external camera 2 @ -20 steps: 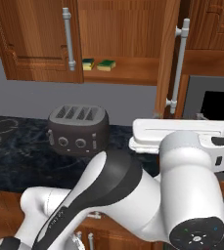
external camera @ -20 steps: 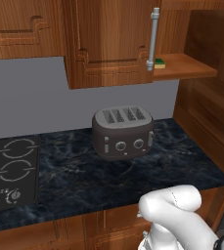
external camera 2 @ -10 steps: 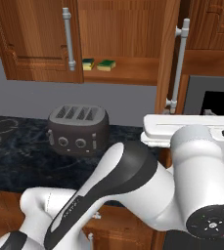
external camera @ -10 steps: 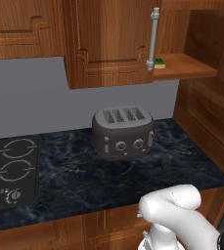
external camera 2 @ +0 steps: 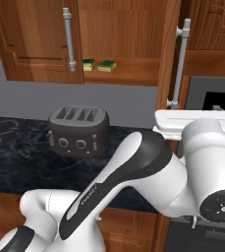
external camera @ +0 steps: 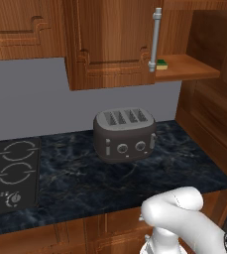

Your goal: Pick up the sponge and sponge from the sink, and place them back in the cabinet, and close the cabinet doors.

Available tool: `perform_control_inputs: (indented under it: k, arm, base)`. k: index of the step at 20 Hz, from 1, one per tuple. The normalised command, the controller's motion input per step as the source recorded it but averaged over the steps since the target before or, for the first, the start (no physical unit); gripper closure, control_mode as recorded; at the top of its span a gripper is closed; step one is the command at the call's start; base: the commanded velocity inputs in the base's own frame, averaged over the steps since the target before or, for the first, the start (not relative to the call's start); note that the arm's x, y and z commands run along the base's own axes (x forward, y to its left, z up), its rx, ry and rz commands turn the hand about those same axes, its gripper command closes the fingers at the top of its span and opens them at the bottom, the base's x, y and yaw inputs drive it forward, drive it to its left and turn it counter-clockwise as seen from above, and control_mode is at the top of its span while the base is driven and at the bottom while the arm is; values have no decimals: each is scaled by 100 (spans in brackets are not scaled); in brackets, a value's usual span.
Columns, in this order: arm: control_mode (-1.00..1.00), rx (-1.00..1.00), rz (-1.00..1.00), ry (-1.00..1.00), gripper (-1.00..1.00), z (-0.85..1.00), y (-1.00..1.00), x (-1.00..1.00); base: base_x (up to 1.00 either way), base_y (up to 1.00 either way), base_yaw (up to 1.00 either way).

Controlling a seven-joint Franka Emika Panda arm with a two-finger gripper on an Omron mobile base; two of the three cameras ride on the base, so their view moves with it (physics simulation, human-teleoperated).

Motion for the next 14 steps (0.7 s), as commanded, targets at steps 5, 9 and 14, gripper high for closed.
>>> perform_control_inputs:
  k: [5,9,14]
  arm:
    - [-100,0,0,0,-100,-2,-16,20]
    - [-100,0,0,0,-100,-2,-12,22]
    - [-100,0,0,0,-100,-2,-3,24]
  base:
    - [0,0,0]
    - [0,0,0]
    - [0,0,0]
